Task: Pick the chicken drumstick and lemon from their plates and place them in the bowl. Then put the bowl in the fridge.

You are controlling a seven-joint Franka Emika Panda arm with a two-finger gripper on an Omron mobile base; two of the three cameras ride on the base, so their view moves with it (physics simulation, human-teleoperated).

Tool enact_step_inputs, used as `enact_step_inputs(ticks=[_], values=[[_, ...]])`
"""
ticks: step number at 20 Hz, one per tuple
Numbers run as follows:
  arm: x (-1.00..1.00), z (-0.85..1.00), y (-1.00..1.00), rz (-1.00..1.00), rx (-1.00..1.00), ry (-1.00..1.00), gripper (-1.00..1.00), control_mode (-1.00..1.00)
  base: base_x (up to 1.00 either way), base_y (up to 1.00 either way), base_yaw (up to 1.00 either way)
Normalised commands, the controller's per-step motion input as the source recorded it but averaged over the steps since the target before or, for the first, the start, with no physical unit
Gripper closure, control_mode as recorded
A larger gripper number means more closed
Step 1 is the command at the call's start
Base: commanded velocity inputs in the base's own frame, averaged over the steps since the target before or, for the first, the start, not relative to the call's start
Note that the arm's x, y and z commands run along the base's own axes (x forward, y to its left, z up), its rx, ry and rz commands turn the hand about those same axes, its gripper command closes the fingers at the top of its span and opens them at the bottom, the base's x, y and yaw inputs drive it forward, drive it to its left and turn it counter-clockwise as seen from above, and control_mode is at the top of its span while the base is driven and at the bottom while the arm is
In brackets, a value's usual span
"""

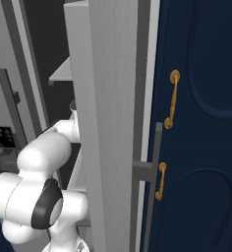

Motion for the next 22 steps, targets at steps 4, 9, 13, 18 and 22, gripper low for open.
enact_step_inputs(ticks=[4,9,13,18,22], values=[[-0.12,0.12,0.00,0.00,0.00,-0.09,-1.00,-1.00,0.00,0.00,0.00],[-0.53,0.38,0.00,0.00,0.00,-0.12,-1.00,-1.00,0.00,0.00,0.00],[-0.98,0.45,0.00,0.00,0.00,-0.07,-1.00,-1.00,0.00,0.00,0.00],[-0.99,0.64,0.02,0.00,0.00,0.00,-1.00,-1.00,0.00,0.00,0.00],[-0.48,0.80,0.23,0.00,0.02,0.05,-1.00,-1.00,0.00,0.00,0.00]])
